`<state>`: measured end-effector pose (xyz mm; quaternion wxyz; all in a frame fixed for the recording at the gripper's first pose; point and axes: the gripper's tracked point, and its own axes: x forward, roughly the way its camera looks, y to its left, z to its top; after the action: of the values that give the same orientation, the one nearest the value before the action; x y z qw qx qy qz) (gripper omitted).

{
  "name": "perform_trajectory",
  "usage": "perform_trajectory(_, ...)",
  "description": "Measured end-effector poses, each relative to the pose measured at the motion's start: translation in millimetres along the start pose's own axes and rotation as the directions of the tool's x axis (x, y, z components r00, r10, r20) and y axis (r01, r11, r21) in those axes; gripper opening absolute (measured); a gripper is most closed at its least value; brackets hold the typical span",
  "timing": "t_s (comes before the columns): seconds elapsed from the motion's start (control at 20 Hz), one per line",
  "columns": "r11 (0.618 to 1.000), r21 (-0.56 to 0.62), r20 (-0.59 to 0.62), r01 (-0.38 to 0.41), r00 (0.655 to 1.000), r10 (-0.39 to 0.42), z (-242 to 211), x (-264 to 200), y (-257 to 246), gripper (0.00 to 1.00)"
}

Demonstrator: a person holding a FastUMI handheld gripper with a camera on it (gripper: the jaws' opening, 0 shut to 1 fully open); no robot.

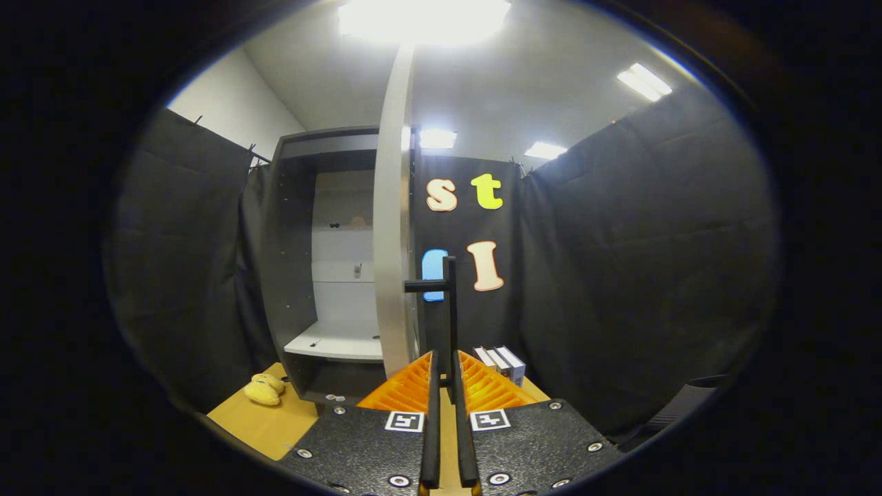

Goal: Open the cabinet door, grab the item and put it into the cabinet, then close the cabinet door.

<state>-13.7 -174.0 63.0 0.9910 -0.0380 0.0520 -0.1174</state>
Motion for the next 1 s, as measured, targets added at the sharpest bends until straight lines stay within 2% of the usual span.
perform_trajectory(0.15,0.997,0.014,0.045,0.072,0.996,-0.072,9,-3,-22,0.16)
perform_trajectory(0.35,0.998,0.067,0.092,0.009,0.996,-0.015,9,-18,-9,0.27)
perform_trajectory(0.6,0.995,0.068,0.180,-0.074,0.982,0.061,0,-32,32,0.88)
perform_trajectory(0.7,0.996,0.053,0.182,-0.073,0.981,0.062,-11,-31,45,0.93)
perform_trajectory(1.0,0.982,0.133,0.165,-0.133,0.980,0.110,-49,-16,106,0.93)
